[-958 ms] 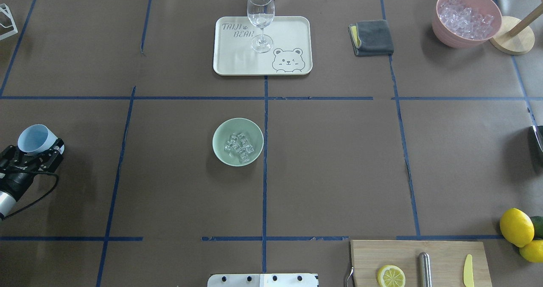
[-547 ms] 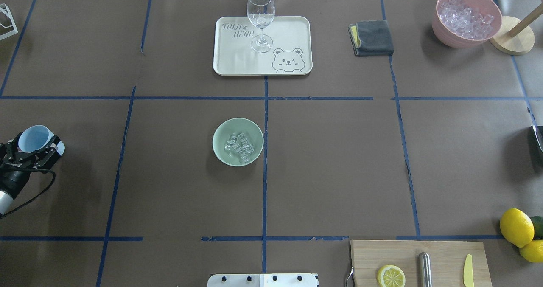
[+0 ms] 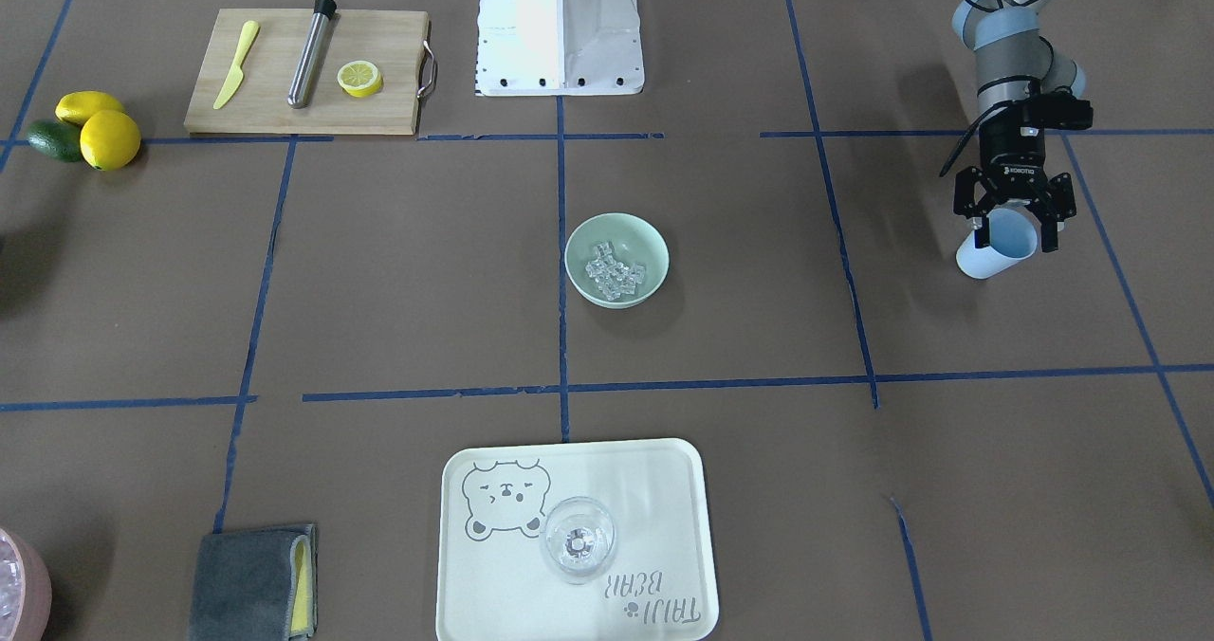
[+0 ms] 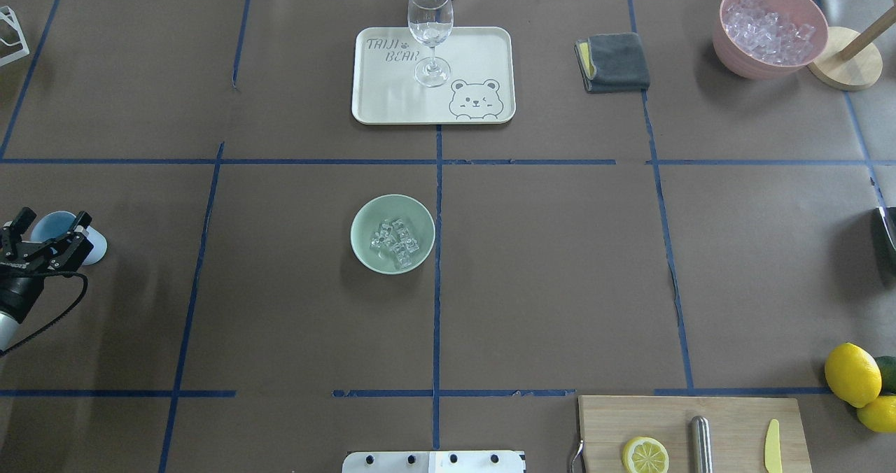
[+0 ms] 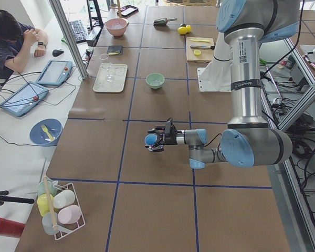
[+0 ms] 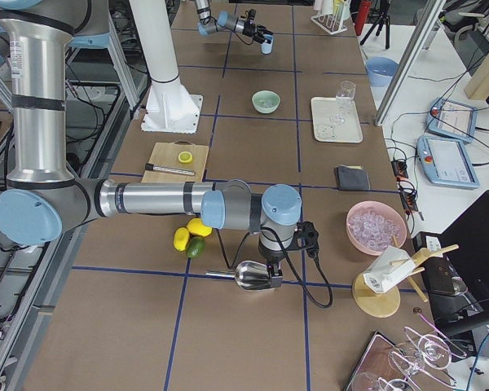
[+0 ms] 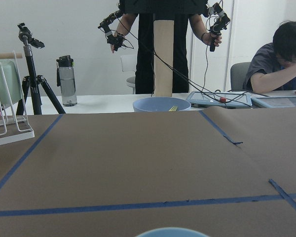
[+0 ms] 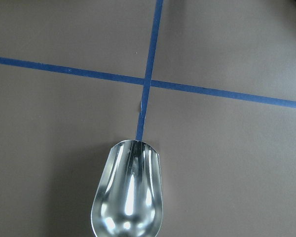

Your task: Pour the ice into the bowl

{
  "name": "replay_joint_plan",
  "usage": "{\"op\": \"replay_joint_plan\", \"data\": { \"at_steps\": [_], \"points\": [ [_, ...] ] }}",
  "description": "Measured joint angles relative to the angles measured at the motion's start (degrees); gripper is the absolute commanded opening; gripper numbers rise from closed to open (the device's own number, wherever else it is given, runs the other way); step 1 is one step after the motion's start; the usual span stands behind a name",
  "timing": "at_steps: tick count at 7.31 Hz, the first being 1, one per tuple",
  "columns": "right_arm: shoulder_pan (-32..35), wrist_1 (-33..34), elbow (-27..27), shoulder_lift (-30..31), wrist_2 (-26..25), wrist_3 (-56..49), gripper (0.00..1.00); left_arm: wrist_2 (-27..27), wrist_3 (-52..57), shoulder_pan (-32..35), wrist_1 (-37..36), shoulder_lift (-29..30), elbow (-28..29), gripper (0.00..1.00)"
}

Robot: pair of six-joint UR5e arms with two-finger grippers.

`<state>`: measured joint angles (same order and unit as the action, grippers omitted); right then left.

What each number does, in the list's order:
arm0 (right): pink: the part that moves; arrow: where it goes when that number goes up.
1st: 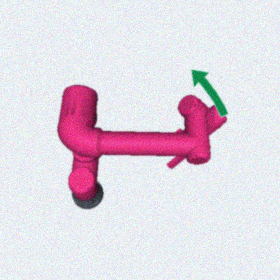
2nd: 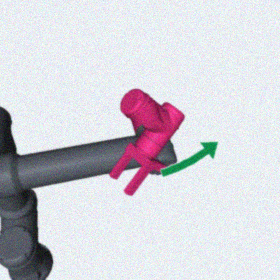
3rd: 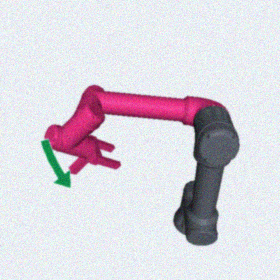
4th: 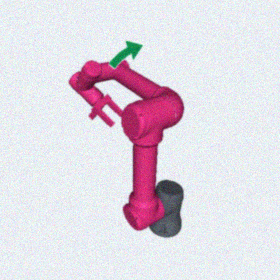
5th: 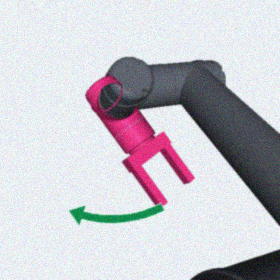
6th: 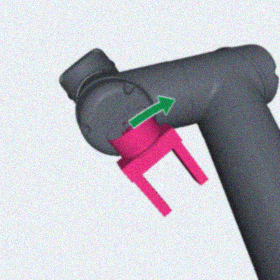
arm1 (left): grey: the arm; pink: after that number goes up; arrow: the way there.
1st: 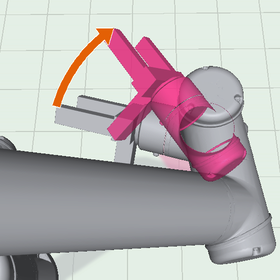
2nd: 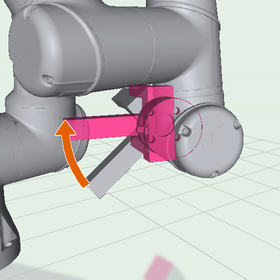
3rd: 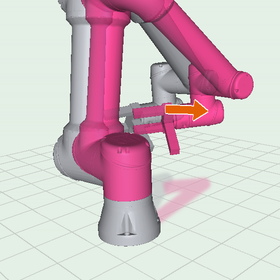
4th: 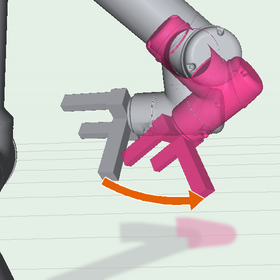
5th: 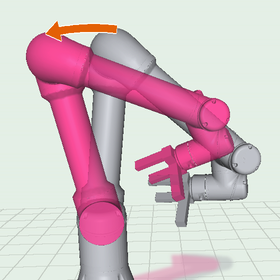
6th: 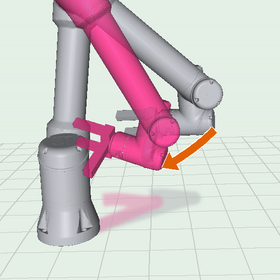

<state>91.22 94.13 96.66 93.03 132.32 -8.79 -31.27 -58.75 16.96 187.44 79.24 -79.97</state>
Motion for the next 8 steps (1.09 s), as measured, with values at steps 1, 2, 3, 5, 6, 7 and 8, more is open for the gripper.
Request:
{"op": "replay_joint_plan", "data": {
  "at_steps": [1, 2, 3, 5, 6, 7, 8],
  "points": [
    [0.1, 0.0, 0.2, -0.2, 0.1, 0.5, 1.00, -0.4, 1.0, 0.0, 0.1, -0.1, -1.7, 1.00],
    [0.2, 0.0, 0.7, -0.6, 0.1, 1.4, 1.00, -3.2, 3.1, 0.2, 0.2, -0.2, -3.6, 1.00],
    [0.2, -0.1, 1.3, -0.8, 0.1, 2.3, 1.00, -7.7, 5.7, 1.1, 0.3, -0.5, -5.0, 1.00],
    [0.2, -0.3, 3.0, -1.2, 0.3, 3.1, 1.00, -21.2, 14.1, 8.3, 0.2, -0.9, -6.7, 1.00],
    [0.2, -1.7, 3.5, -1.4, 0.3, 3.4, 1.00, -30.6, 18.9, 14.2, -0.5, -0.9, -7.1, 1.00],
    [0.2, -4.1, 3.4, -1.2, 0.3, 3.8, 1.00, -41.3, 23.3, 20.9, -2.3, -0.8, -7.6, 1.00],
    [0.1, -5.6, 3.4, -1.1, 0.4, 4.1, 1.00, -50.5, 26.6, 27.3, -7.4, -0.5, -9.3, 1.00]
  ]
}}
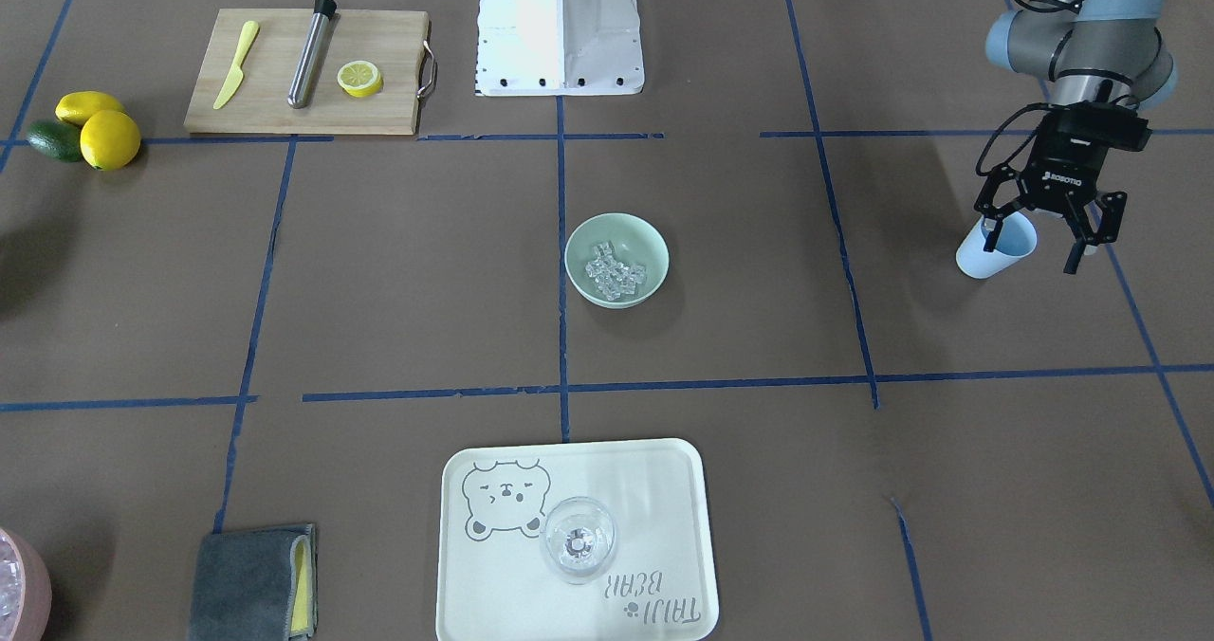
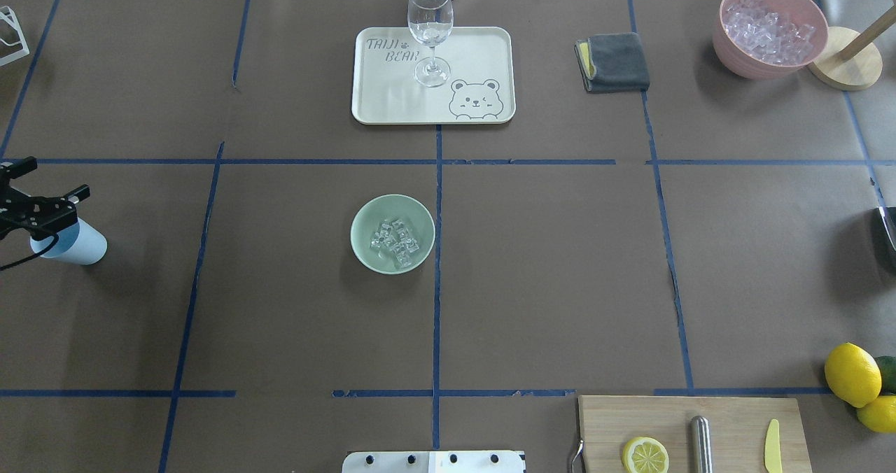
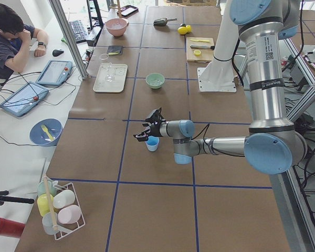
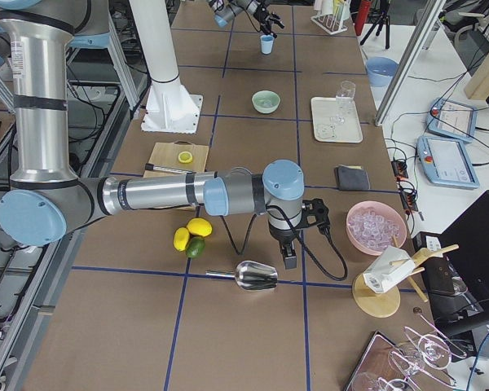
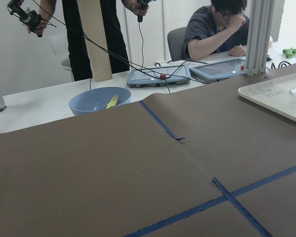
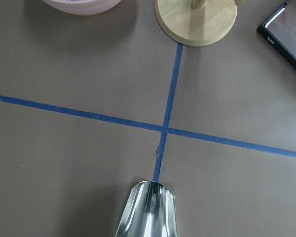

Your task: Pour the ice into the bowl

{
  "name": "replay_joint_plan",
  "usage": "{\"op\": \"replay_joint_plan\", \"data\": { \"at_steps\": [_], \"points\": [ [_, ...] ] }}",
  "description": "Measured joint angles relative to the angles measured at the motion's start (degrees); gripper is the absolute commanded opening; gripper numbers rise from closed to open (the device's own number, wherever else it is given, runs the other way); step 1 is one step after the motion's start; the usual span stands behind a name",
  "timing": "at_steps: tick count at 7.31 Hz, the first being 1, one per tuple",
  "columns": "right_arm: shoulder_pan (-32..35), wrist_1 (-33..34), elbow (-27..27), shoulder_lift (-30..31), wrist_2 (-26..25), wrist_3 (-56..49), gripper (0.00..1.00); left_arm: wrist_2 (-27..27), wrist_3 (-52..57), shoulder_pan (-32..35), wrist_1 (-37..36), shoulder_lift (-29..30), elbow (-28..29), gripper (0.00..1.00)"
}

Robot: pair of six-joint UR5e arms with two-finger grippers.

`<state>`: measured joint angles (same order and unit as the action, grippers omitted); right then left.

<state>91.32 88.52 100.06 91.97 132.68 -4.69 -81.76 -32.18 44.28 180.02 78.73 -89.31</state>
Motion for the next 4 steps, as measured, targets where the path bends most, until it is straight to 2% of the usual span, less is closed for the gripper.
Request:
{"op": "replay_joint_plan", "data": {
  "at_steps": [2, 4],
  "points": [
    [-0.1, -1.0, 0.0, 0.2, 0.1, 0.2, 1.00, -13.0, 9.2, 12.1, -19.7, 1.4, -7.7, 1.00],
    [-0.2, -1.3, 0.1, 0.3, 0.8, 0.2, 1.00, -20.0, 15.3, 22.9, -42.0, 6.3, -11.8, 1.00]
  ]
}}
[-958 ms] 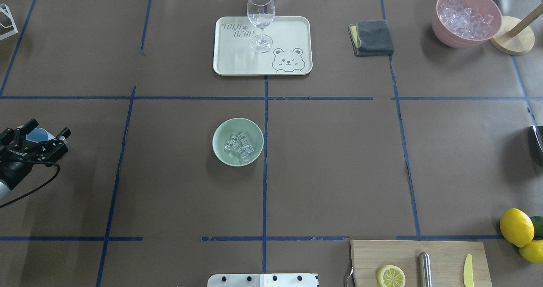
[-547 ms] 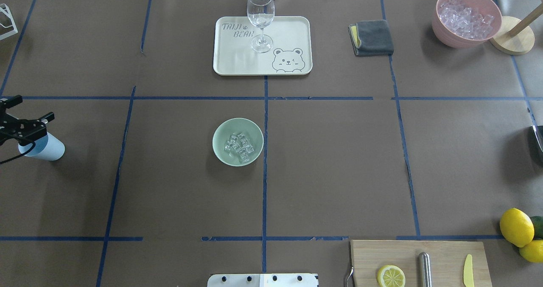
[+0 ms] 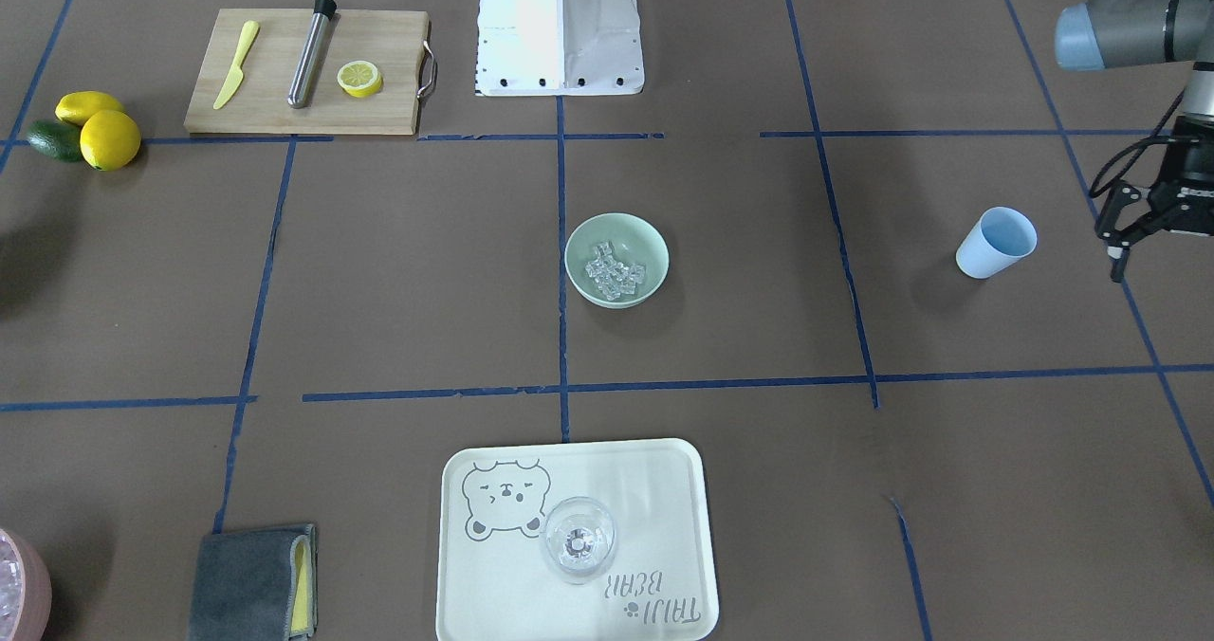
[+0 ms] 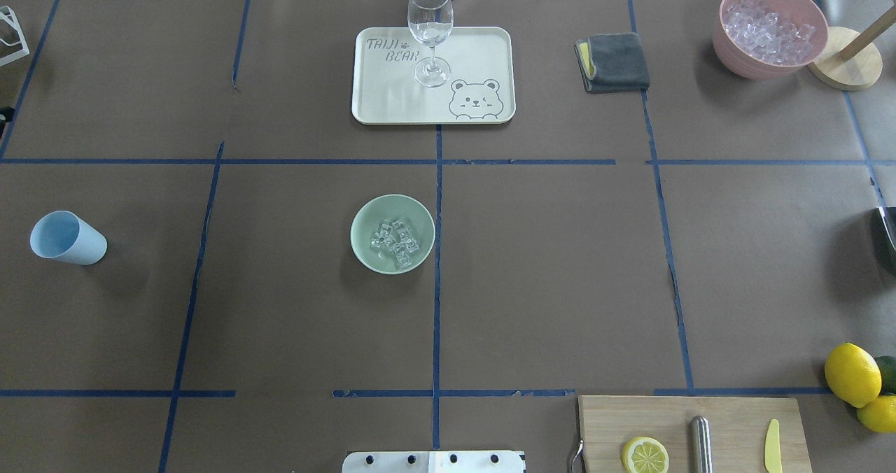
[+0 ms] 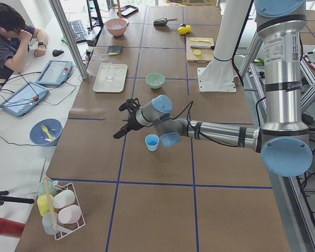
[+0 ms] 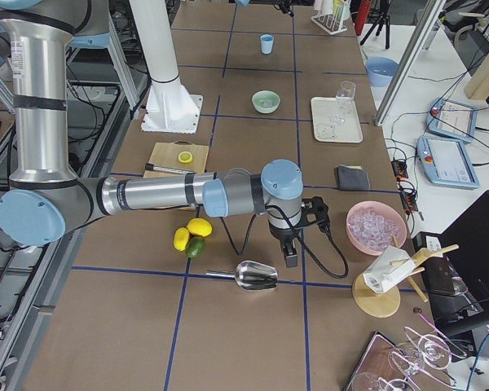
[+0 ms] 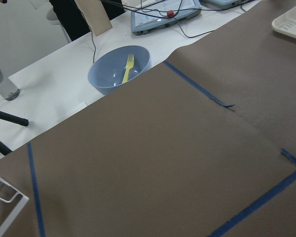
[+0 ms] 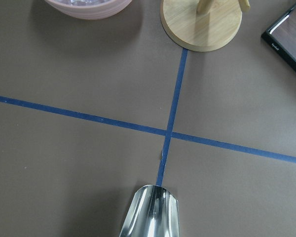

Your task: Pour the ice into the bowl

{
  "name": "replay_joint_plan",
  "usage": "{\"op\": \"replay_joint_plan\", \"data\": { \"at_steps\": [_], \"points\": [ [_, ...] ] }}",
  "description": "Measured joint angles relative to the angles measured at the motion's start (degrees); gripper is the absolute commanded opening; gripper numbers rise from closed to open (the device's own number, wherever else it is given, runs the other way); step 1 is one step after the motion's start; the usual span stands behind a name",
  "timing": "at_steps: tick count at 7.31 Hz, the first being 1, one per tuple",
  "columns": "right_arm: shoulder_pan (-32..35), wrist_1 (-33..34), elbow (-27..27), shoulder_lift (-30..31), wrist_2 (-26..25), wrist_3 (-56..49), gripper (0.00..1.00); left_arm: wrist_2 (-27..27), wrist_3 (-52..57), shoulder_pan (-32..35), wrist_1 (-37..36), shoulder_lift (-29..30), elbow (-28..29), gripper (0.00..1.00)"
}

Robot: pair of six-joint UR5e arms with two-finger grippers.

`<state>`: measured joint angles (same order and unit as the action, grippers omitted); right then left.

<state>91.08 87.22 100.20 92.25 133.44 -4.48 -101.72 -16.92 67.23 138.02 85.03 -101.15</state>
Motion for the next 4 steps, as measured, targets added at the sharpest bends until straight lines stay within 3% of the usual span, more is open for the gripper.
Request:
{"op": "replay_joint_plan", "data": {
  "at_steps": [2, 4],
  "points": [
    [-0.7, -1.6, 0.5, 0.0, 1.1, -0.1, 1.00, -4.9, 1.8, 5.6, -19.7, 4.0, 0.0, 1.00],
    [-4.6, -6.1, 0.6, -0.9, 1.2, 0.3, 1.00, -19.4, 9.4, 14.4, -35.7, 6.7, 2.5, 1.00]
  ]
}}
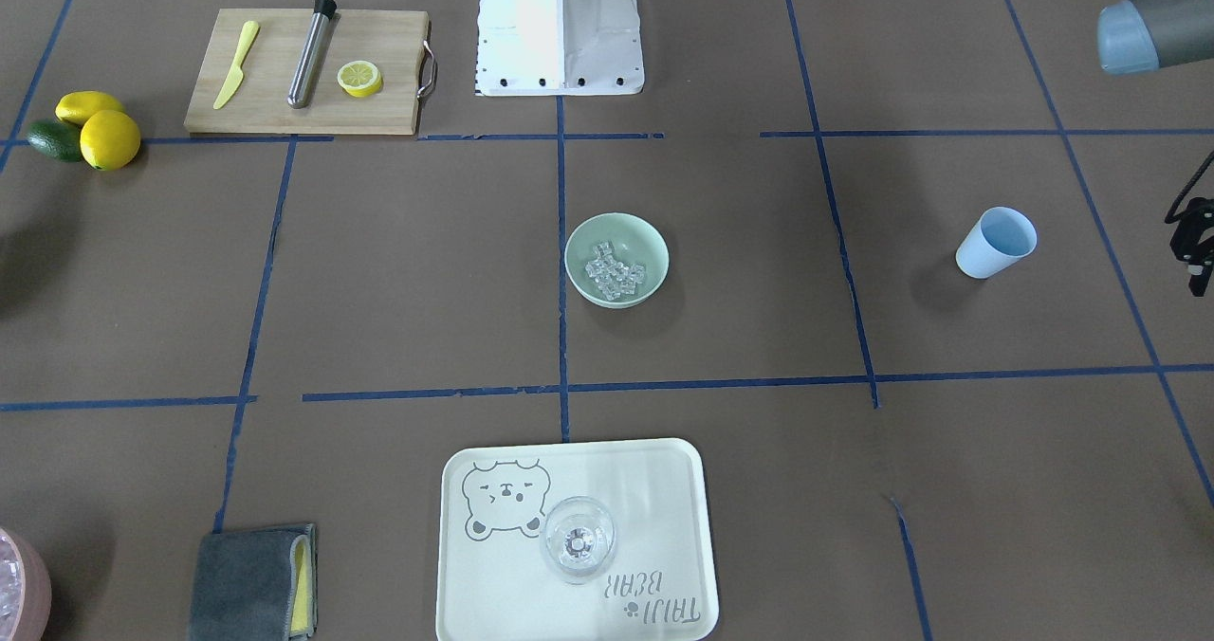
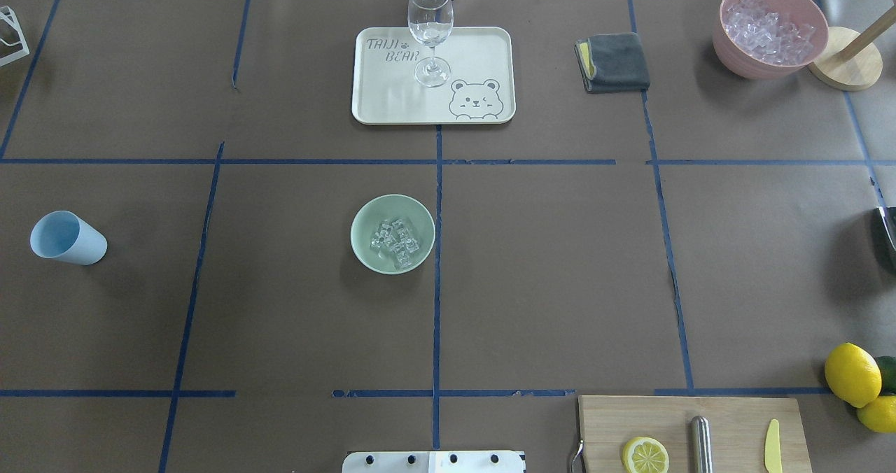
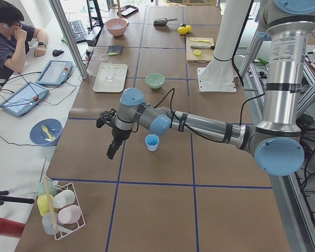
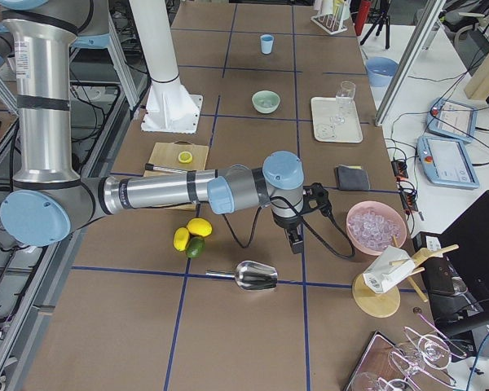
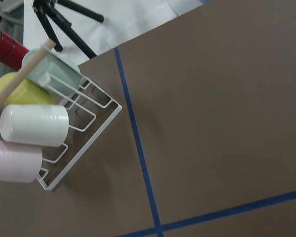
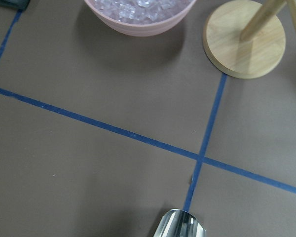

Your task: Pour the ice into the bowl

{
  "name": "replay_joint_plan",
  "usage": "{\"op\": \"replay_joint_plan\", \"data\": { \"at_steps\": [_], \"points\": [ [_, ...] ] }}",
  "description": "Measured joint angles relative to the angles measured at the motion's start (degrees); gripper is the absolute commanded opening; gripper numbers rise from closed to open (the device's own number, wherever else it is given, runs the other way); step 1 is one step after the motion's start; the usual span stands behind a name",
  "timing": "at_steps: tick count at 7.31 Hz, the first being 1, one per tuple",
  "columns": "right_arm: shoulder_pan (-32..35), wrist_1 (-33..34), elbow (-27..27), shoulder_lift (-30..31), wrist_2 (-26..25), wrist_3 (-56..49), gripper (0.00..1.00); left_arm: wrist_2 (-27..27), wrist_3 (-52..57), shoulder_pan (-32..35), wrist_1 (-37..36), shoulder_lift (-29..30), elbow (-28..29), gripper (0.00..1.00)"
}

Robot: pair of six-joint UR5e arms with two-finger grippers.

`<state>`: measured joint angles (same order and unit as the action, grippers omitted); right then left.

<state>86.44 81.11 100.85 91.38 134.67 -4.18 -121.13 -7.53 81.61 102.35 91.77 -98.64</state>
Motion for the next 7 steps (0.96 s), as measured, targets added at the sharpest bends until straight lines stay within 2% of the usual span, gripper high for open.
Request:
{"op": "replay_joint_plan", "data": {
  "at_steps": [1, 2, 4, 7],
  "points": [
    [-2.6, -0.8, 0.1, -1.7, -0.3, 1.9, 1.00, -7.8, 2.6, 3.6, -7.5, 0.4, 1.3, 1.00],
    [-5.6, -1.0, 0.7, -3.7, -0.6, 6.0, 1.00, -12.4, 3.9, 6.1, -12.6, 0.0, 1.7, 1.00],
    [-12.7, -1.1, 5.4, -5.5, -1.0, 17.1, 1.00, -14.9, 5.2, 10.6, -15.3, -0.8, 1.2, 1.00],
    [-28.0, -1.1, 12.2, -11.0, -7.1, 41.0, 1.00, -14.8, 11.7, 12.0, -15.3, -1.1, 1.6, 1.00]
  ]
}}
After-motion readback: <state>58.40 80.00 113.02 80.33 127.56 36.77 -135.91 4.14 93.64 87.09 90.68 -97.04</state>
